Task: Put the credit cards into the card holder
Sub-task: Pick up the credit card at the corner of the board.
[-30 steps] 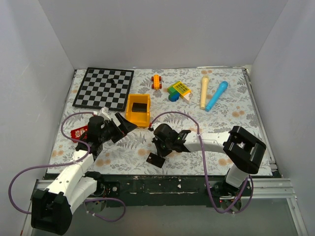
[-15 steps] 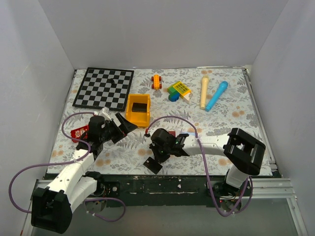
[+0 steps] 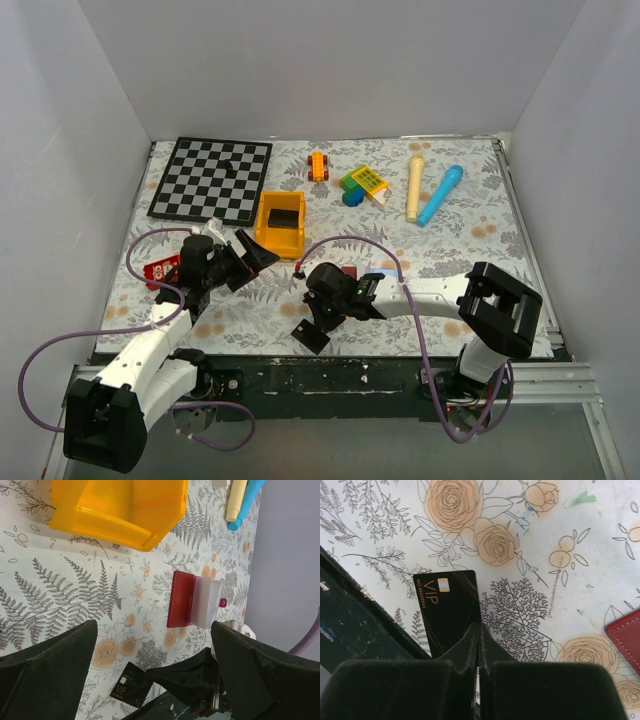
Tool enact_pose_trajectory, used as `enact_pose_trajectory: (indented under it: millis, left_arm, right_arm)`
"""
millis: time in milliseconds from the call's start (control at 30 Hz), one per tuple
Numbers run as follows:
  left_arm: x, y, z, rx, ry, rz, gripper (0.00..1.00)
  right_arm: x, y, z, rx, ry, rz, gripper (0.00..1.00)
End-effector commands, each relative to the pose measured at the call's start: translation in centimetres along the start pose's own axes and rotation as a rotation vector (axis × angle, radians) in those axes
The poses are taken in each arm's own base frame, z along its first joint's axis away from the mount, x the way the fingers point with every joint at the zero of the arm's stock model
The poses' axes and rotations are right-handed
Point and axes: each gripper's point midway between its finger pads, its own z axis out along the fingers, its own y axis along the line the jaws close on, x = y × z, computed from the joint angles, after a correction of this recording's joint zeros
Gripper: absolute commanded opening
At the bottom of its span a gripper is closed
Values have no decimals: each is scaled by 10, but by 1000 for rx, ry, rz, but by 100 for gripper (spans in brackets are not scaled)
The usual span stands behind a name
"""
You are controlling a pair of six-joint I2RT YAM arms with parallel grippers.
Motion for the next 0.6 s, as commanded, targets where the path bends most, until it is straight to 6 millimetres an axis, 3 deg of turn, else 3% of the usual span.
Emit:
enact_pose_trajectory:
  millis: [0,200,567]
  left_arm:
    - [-6,-6,-2,20,-25,7,98]
    - [-6,-5,-3,18,-28,5,98]
    - [-4,-3,-1,19,-22,7,98]
  right_arm:
    - [-12,-9,-6,78,-51,16,1]
    - [-15,-20,-6,147,-65,34,1]
    - [-11,5,6,10,-15,-18,1]
